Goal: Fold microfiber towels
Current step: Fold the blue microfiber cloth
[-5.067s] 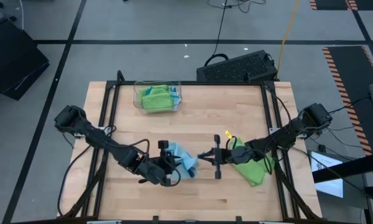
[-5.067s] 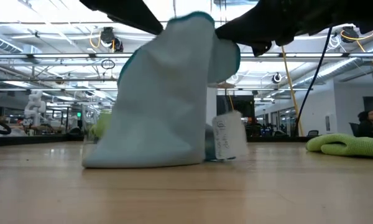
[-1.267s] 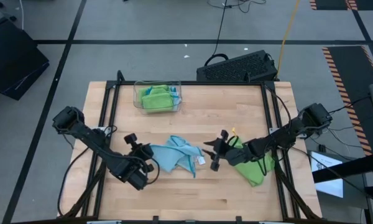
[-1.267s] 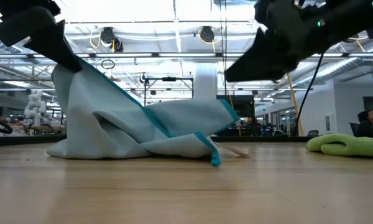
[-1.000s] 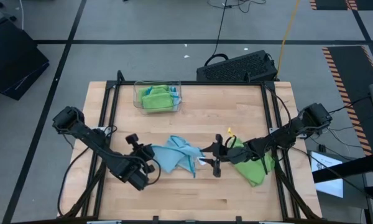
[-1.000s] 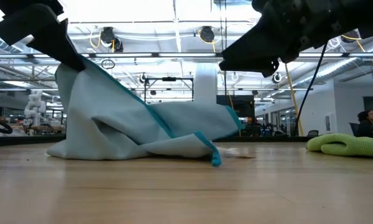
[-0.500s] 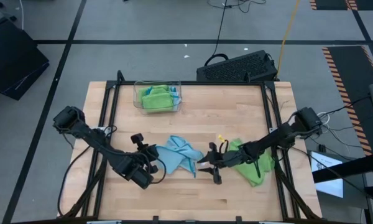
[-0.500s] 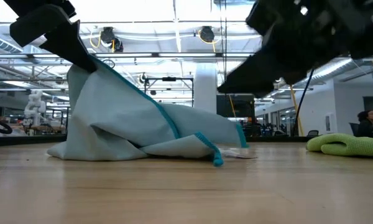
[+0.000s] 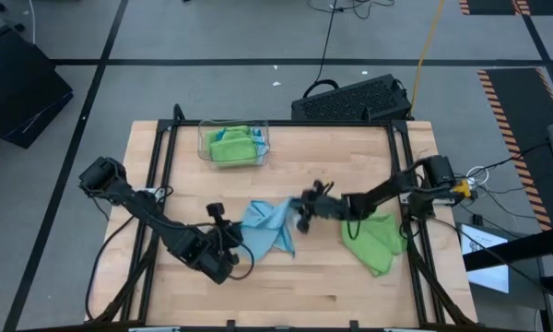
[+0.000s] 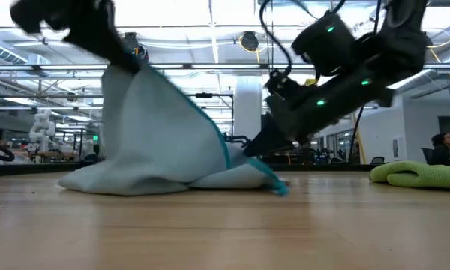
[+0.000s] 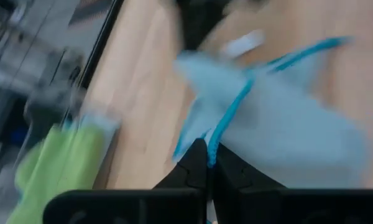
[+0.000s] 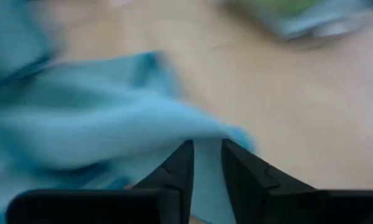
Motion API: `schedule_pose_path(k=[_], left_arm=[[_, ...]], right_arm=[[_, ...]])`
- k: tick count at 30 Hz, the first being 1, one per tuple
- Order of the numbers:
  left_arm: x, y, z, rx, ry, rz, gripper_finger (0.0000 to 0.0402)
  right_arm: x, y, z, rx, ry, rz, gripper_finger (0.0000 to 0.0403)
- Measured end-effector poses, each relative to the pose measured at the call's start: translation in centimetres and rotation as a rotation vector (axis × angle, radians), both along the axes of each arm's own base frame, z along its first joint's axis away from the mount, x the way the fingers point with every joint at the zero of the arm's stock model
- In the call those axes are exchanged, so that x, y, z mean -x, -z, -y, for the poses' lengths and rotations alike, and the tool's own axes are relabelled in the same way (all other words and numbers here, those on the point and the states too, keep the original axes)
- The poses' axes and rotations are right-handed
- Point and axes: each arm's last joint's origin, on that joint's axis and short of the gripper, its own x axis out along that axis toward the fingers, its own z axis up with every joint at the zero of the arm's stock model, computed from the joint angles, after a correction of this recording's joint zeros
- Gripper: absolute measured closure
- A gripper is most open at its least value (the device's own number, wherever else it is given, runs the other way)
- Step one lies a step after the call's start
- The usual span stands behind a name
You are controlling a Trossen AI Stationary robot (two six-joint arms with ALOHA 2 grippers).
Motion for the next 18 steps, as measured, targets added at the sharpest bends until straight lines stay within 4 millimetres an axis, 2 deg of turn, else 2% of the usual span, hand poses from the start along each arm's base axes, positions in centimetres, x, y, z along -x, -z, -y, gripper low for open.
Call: schedule_pose_path(k=[4, 8, 12, 18], left_arm=[[-0.5, -1.8, 2.0, -0.035, 0.141, 0.045, 0.0395], [1.1, -3.1, 3.6, -0.107, 0.170, 0.128, 0.0397], [2.8, -3.8, 4.6, -0.135, 0.174, 0.185, 0.0394], [3.9, -3.6, 5.0, -0.133, 0.179, 0.176, 0.0397]], right_arm=[[0.1, -0.4, 2.2, 0.021, 0.068, -0.008, 0.0352], [0.4, -0.6, 2.3, 0.001, 0.034, -0.043, 0.0361], [0.7, -1.5, 0.9, -0.071, -0.059, -0.048, 0.0361], [1.3, -3.4, -3.9, -0.116, -0.223, 0.025, 0.0340]])
